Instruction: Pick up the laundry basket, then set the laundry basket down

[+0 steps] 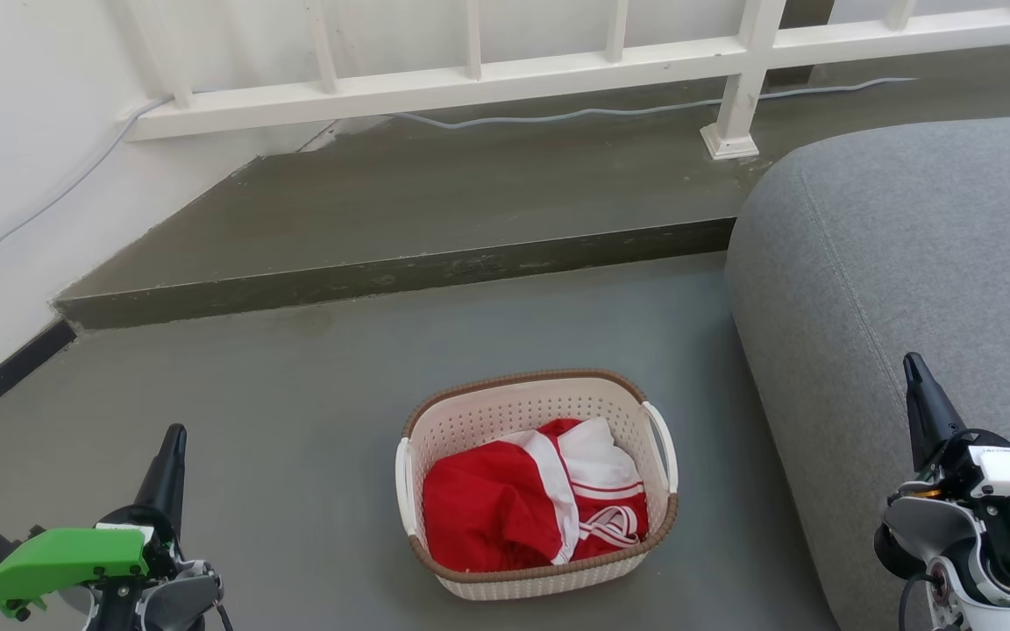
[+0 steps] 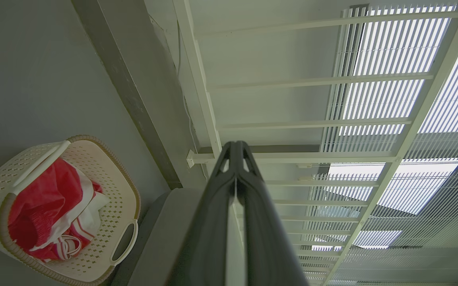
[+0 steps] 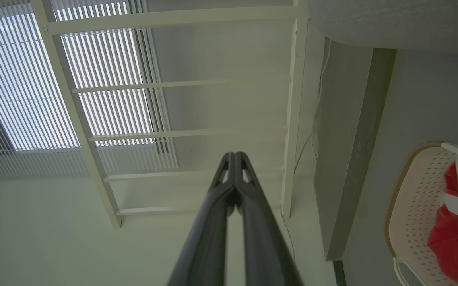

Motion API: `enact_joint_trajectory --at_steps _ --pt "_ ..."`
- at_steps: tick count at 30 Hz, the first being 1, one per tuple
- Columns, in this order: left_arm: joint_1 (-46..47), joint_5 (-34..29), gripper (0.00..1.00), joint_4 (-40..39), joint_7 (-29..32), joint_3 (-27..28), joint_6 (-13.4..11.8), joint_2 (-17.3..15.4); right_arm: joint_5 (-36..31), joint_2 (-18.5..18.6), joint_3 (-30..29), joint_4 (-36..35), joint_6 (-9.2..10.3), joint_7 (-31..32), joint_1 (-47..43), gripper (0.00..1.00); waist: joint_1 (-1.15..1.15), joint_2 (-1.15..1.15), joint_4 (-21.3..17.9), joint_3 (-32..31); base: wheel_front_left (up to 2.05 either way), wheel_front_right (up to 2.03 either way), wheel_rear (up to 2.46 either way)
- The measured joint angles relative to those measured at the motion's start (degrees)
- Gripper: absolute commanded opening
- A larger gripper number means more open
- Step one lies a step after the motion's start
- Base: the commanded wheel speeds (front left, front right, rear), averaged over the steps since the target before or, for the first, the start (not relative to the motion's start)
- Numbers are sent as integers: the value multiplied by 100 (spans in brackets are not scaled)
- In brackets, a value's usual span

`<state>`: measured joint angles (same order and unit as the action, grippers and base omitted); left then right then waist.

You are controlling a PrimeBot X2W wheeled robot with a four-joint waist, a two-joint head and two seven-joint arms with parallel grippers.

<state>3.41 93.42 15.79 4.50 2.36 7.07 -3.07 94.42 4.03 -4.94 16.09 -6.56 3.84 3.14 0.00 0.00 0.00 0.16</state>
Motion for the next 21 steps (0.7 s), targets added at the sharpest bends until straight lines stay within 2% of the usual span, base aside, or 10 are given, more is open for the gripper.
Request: enact_joint_trajectory --at_steps 21 --pt "0 0 0 -1 0 8 0 0 0 -2 -7 -1 0 9 0 0 0 0 0 0 0 0 0"
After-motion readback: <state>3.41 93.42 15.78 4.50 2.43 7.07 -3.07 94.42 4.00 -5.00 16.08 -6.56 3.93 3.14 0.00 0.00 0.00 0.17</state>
